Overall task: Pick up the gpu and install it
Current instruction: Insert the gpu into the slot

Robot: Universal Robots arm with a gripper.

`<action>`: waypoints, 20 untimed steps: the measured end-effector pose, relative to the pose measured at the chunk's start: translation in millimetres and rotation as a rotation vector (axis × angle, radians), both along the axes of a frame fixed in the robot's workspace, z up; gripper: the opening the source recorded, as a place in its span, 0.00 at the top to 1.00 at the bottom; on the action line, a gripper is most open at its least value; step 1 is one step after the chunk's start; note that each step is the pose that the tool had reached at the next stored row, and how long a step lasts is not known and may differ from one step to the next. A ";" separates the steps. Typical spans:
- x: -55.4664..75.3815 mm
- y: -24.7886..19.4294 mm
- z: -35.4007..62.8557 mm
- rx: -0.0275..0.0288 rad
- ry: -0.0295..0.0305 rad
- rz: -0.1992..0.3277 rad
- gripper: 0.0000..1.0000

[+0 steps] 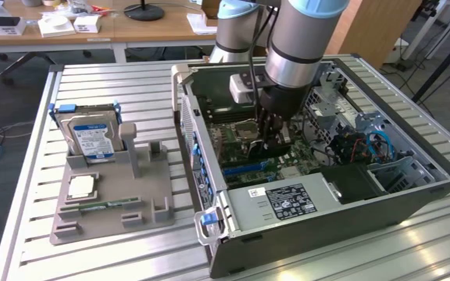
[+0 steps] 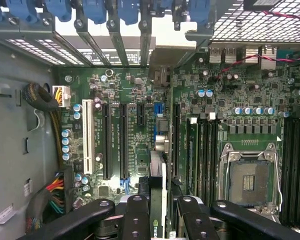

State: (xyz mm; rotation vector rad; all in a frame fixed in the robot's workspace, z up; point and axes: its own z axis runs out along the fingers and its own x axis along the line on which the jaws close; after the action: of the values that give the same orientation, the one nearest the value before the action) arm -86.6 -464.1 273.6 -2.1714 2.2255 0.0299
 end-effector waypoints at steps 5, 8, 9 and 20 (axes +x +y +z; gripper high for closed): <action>-0.3 -2.4 -0.1 0.0002 -0.0001 0.000 0.74; -0.3 -2.5 -1.0 0.0002 -0.0001 0.000 0.74; -0.4 -2.5 -1.7 0.0002 0.0000 0.000 0.74; -4.6 -2.4 -5.0 0.0002 -0.0001 0.000 0.74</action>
State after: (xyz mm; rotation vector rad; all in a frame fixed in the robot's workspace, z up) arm -91.2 -466.5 268.6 -2.1713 2.2254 0.0300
